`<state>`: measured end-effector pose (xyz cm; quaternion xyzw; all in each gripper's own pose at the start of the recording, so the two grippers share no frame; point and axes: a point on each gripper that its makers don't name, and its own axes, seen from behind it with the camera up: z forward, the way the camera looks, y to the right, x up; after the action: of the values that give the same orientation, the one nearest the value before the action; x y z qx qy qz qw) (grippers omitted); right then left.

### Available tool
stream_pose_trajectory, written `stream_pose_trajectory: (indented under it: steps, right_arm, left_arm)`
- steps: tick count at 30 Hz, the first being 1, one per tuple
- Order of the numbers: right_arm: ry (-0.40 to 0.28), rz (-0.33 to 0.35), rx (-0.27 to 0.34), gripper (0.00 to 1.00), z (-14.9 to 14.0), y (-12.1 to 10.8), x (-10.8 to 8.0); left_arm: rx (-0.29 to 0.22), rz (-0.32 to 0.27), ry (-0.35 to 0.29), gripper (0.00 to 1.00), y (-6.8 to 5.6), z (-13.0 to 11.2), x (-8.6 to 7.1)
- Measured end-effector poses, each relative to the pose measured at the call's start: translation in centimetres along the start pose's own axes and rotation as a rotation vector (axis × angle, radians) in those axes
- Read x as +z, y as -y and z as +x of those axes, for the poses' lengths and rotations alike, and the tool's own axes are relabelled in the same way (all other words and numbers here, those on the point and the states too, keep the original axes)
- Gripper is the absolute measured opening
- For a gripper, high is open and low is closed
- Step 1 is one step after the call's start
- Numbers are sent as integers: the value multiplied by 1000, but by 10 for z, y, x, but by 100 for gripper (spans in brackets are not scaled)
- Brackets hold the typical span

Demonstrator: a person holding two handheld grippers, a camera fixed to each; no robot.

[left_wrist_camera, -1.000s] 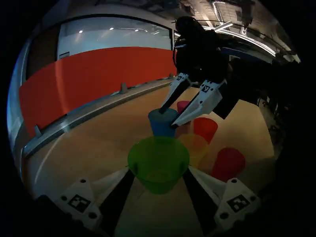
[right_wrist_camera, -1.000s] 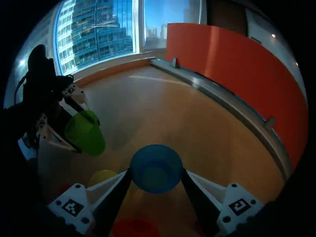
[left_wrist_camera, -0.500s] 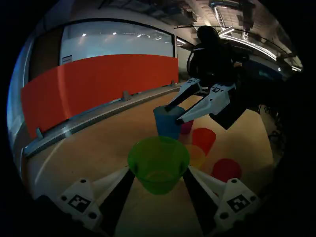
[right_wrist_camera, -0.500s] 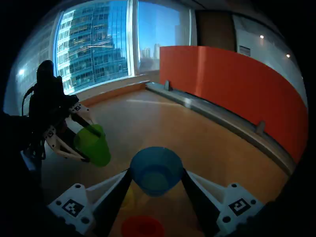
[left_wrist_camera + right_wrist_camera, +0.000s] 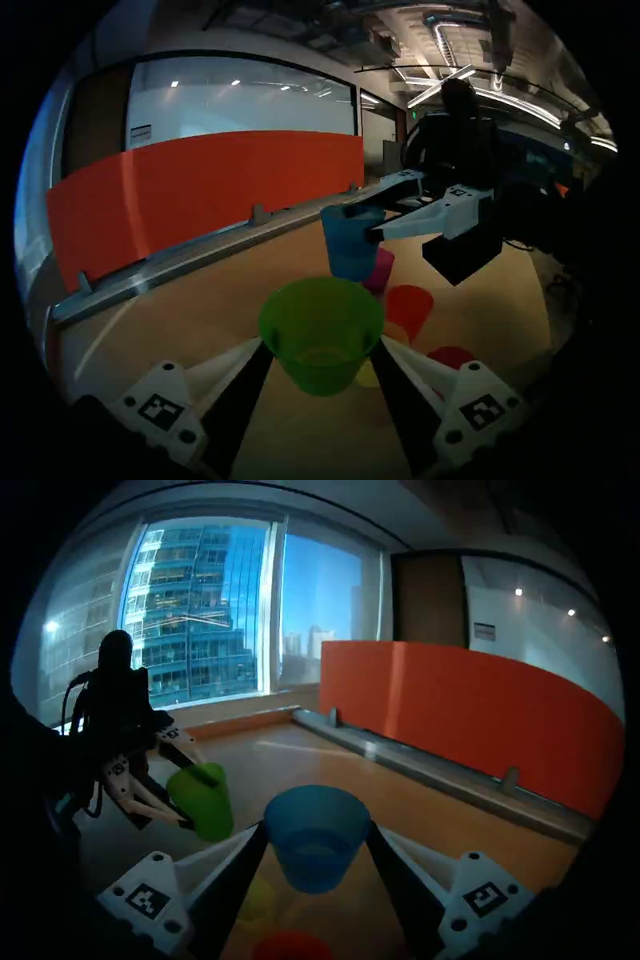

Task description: Pour water

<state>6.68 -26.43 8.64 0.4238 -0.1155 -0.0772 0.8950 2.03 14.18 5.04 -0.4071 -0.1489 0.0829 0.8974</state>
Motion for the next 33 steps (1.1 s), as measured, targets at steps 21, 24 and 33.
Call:
stream_pose_trajectory:
  steps: [21, 24, 33]
  right_arm:
    - [-235, 2, 2, 90, 45, 9, -19]
    - [-235, 2, 0, 90, 46, 8, -21]
    - [-237, -7, -4, 90, 49, 6, -26]
  left_arm:
    - [17, 0, -43, 83, -9, 23, -4]
    - [21, 2, -48, 83, -9, 25, -4]
    - [13, -5, -88, 83, -11, 36, -7]
